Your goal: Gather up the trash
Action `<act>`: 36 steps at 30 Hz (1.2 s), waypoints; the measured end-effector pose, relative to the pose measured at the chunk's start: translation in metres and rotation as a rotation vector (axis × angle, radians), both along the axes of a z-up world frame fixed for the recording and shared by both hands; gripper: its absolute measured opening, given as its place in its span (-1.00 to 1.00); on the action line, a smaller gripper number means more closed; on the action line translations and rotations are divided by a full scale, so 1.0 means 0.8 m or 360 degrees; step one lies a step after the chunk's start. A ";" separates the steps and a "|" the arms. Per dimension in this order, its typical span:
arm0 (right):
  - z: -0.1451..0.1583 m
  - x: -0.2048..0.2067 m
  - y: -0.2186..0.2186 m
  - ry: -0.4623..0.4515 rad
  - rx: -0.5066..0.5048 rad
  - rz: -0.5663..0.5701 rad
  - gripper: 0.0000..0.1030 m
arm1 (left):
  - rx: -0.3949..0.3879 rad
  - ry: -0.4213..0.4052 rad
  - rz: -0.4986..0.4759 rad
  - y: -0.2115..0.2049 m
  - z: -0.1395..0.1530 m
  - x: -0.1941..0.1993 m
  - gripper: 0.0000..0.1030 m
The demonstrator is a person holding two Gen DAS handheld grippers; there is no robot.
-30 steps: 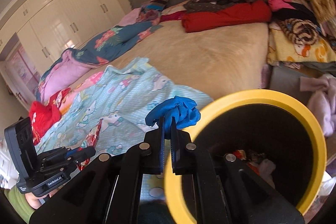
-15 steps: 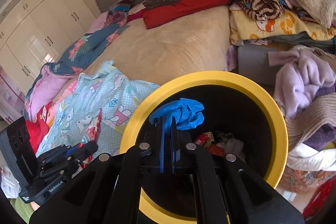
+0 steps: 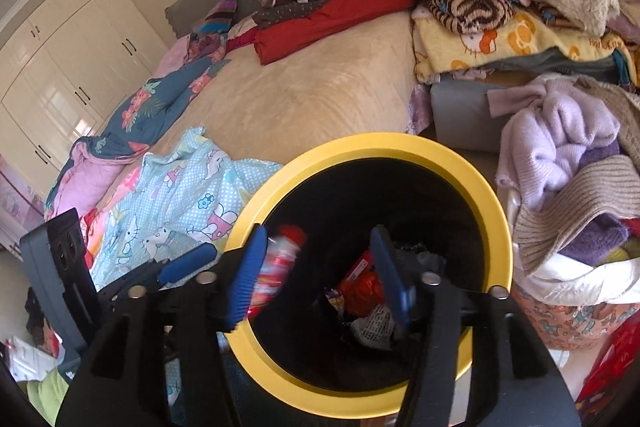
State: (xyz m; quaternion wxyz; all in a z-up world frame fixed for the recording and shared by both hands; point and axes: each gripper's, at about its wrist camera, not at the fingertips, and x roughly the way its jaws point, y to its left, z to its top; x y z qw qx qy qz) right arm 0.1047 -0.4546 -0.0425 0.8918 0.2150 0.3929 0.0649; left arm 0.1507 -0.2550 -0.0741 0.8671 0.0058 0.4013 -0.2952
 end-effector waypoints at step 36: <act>0.046 -0.152 0.165 -0.0910 -0.0541 -0.0093 0.87 | 0.0025 -0.0558 0.0644 0.211 0.078 -0.139 0.80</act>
